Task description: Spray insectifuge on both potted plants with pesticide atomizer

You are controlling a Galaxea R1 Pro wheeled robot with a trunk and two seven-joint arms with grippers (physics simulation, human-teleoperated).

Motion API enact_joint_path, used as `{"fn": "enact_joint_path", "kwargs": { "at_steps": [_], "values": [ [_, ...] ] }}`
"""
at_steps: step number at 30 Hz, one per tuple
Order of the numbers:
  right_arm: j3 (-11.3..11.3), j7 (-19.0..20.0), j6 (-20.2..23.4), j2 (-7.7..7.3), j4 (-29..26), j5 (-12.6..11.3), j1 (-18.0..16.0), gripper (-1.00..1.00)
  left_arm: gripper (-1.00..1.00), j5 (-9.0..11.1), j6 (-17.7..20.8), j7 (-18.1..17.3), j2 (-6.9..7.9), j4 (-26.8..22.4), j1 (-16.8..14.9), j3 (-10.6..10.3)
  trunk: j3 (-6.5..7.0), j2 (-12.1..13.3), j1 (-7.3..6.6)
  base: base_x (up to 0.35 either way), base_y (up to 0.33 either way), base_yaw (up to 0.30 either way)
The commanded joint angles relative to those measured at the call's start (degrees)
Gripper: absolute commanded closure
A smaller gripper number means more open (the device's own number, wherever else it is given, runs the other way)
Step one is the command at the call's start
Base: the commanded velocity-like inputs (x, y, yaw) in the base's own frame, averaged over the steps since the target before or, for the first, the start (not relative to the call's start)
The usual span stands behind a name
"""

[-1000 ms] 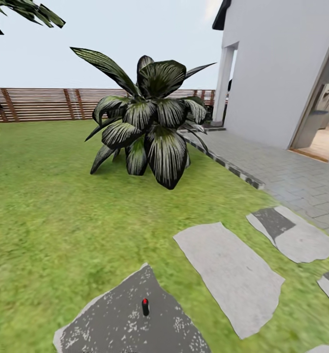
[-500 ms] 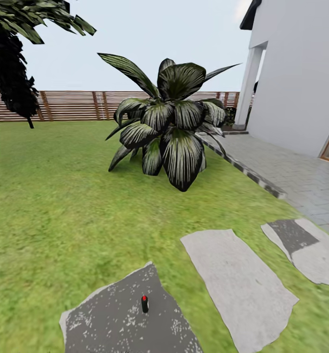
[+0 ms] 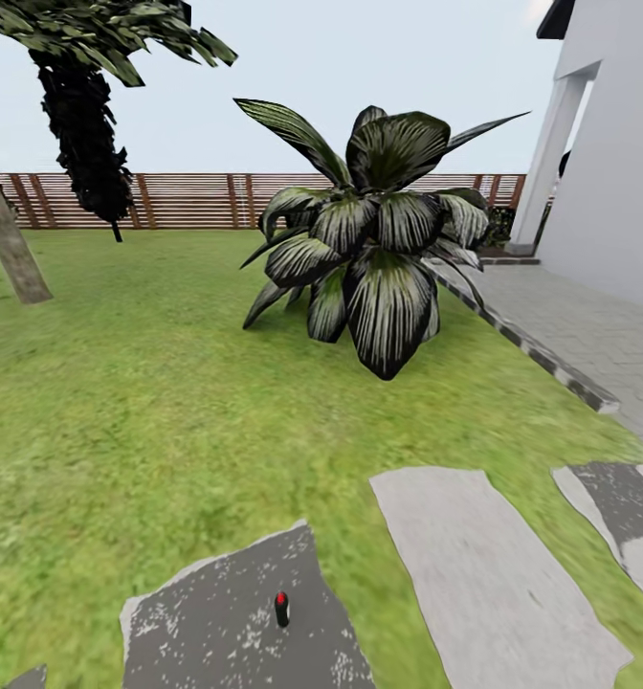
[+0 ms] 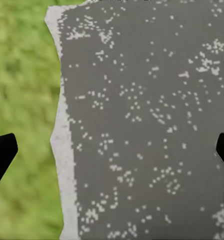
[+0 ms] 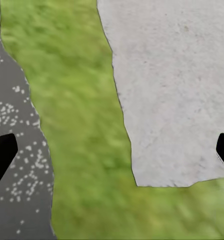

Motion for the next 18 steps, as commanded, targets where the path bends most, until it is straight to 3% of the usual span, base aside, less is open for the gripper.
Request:
{"fn": "enact_joint_path", "kwargs": {
  "at_steps": [1, 12, 18],
  "values": [
    [-0.21, -0.02, -0.17, 0.03, 0.03, 0.49, -0.02, -1.00, -1.00, 0.26, -0.18, -0.03, 0.00, 0.06, -0.04, 0.03, -0.05, -0.02, 0.01, 0.126, -0.096, 0.130],
    [-0.21, -0.02, -0.17, 0.03, 0.03, 0.49, -0.02, -1.00, -1.00, 0.34, -0.18, -0.03, -0.08, 0.07, -0.04, -0.11, -0.05, -0.02, 0.01, 0.024, -0.018, 0.035],
    [-0.21, -0.02, -0.17, 0.03, 0.03, 0.49, -0.02, -1.00, -1.00, 0.34, -0.18, -0.02, -0.08, 0.02, -0.04, -0.09, -0.05, -0.02, 0.01, 0.001, 0.000, 0.232]
  ]
}}
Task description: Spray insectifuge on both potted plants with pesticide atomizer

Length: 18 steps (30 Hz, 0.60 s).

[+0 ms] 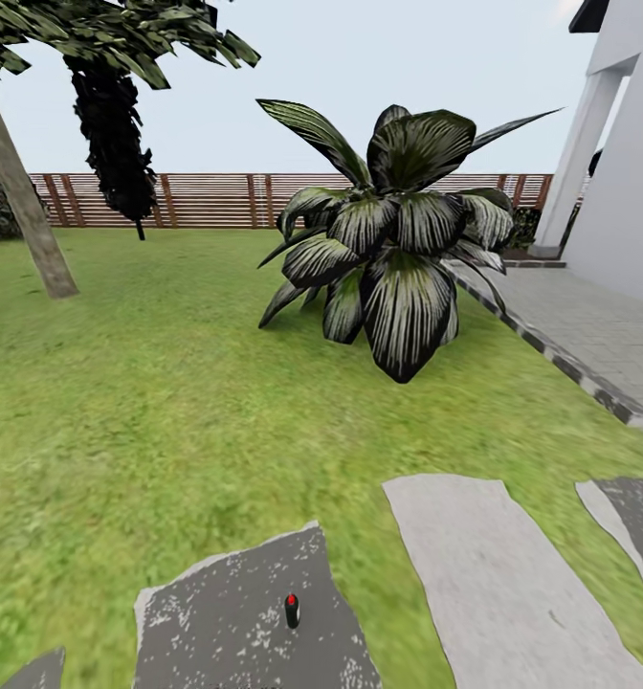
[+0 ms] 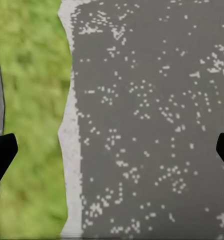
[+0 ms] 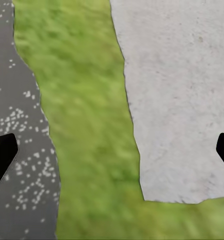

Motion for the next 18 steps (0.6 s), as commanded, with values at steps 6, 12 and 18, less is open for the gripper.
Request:
{"fn": "enact_joint_path", "kwargs": {
  "at_steps": [6, 12, 18],
  "values": [
    [-0.23, -0.02, -0.16, 0.03, 0.02, 0.50, -0.02, -1.00, -1.00, 0.25, -0.19, -0.03, 0.00, 0.03, -0.05, 0.05, -0.05, -0.02, -0.01, 0.000, 0.000, 0.273],
    [-0.23, -0.02, -0.16, 0.03, 0.02, 0.50, -0.02, -1.00, -1.00, 0.25, -0.19, -0.03, 0.00, 0.03, -0.05, 0.17, -0.05, -0.02, -0.01, 0.000, 0.000, 0.276],
    [-0.24, -0.02, -0.16, 0.03, -0.05, 0.43, -0.02, -1.00, -1.00, 0.25, -0.19, -0.03, 0.00, 0.03, -0.05, 0.17, -0.05, -0.02, -0.01, 0.000, 0.000, 0.112]
  ]
}}
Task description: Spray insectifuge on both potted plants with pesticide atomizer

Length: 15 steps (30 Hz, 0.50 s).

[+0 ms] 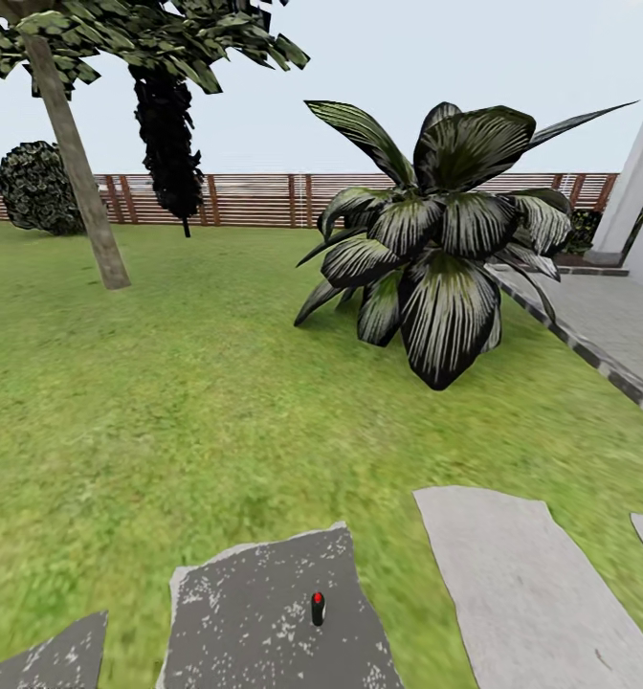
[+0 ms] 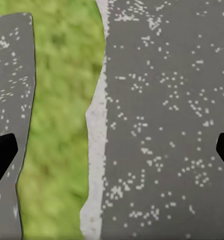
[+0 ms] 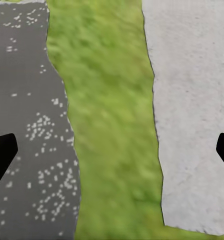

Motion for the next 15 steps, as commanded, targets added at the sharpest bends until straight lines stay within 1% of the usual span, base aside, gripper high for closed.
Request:
{"fn": "enact_joint_path", "kwargs": {
  "at_steps": [1, 6, 8, 12, 15],
  "values": [
    [-0.21, -0.02, -0.17, 0.03, 0.03, 0.48, -0.03, -1.00, -1.00, 0.25, -0.18, -0.03, 0.00, 0.05, -0.03, -0.01, -0.05, -0.02, -0.01, 0.000, 0.000, 0.023],
    [-0.20, -0.02, -0.18, 0.03, 0.02, 0.47, -0.03, -1.00, -1.00, 0.25, -0.18, -0.03, 0.00, 0.05, -0.03, -0.01, -0.05, -0.02, -0.01, 0.006, -0.004, 0.008],
    [-0.20, -0.02, -0.17, 0.03, 0.02, 0.50, -0.03, -1.00, -1.00, 0.25, -0.18, -0.03, 0.01, 0.05, -0.03, -0.02, -0.05, -0.02, -0.01, 0.124, -0.081, 0.002],
    [-0.19, -0.02, -0.17, 0.03, 0.01, 0.53, -0.03, -1.00, -1.00, 0.19, -0.16, -0.03, 0.00, 0.05, -0.03, -0.08, -0.05, -0.02, -0.01, 0.203, -0.156, 0.000],
    [-0.19, -0.02, -0.18, 0.03, 0.01, 0.55, -0.03, -1.00, -1.00, 0.17, -0.17, -0.03, 0.00, 0.06, -0.03, -0.17, -0.05, -0.02, -0.01, 0.129, -0.232, 0.000]
  ]
}}
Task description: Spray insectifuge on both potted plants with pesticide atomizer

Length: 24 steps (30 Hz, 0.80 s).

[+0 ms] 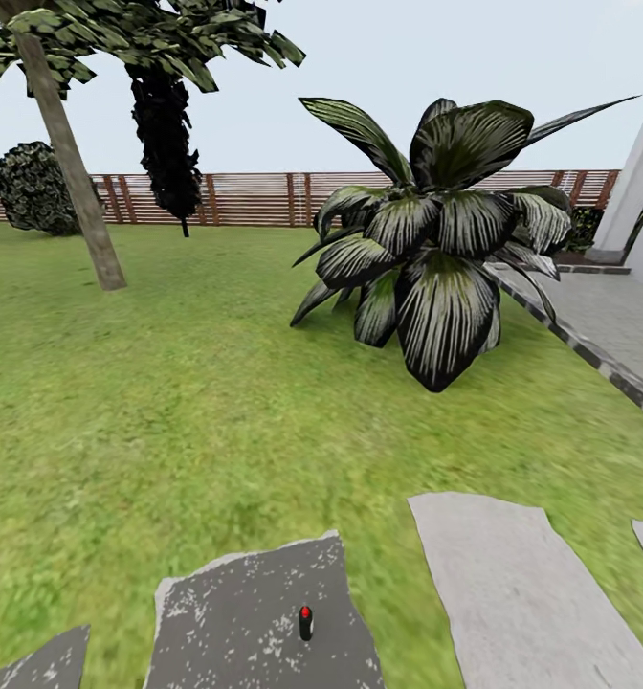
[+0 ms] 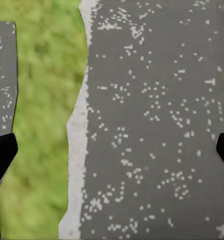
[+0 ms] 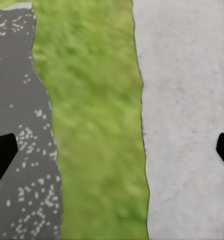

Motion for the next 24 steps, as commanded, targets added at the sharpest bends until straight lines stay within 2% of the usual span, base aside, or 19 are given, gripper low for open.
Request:
{"fn": "enact_joint_path", "kwargs": {
  "at_steps": [1, 13, 24],
  "values": [
    [-0.19, -0.02, -0.17, 0.03, 0.06, 0.49, -0.04, -1.00, -1.00, 0.24, -0.17, -0.03, 0.00, 0.02, -0.03, -0.04, -0.05, -0.02, 0.00, 0.045, -0.261, 0.000],
    [-0.19, -0.02, -0.16, 0.03, 0.12, 0.47, -0.04, -1.00, -1.00, 0.30, -0.19, -0.03, 0.00, 0.02, -0.03, 0.13, -0.05, -0.02, 0.00, 0.009, -0.274, 0.022],
    [-0.19, -0.02, -0.16, 0.03, 0.15, 0.50, -0.04, -1.00, -1.00, 0.32, -0.14, -0.03, 0.00, 0.07, -0.03, 0.30, -0.05, -0.02, 0.00, 0.000, -0.278, 0.249]
  ]
}}
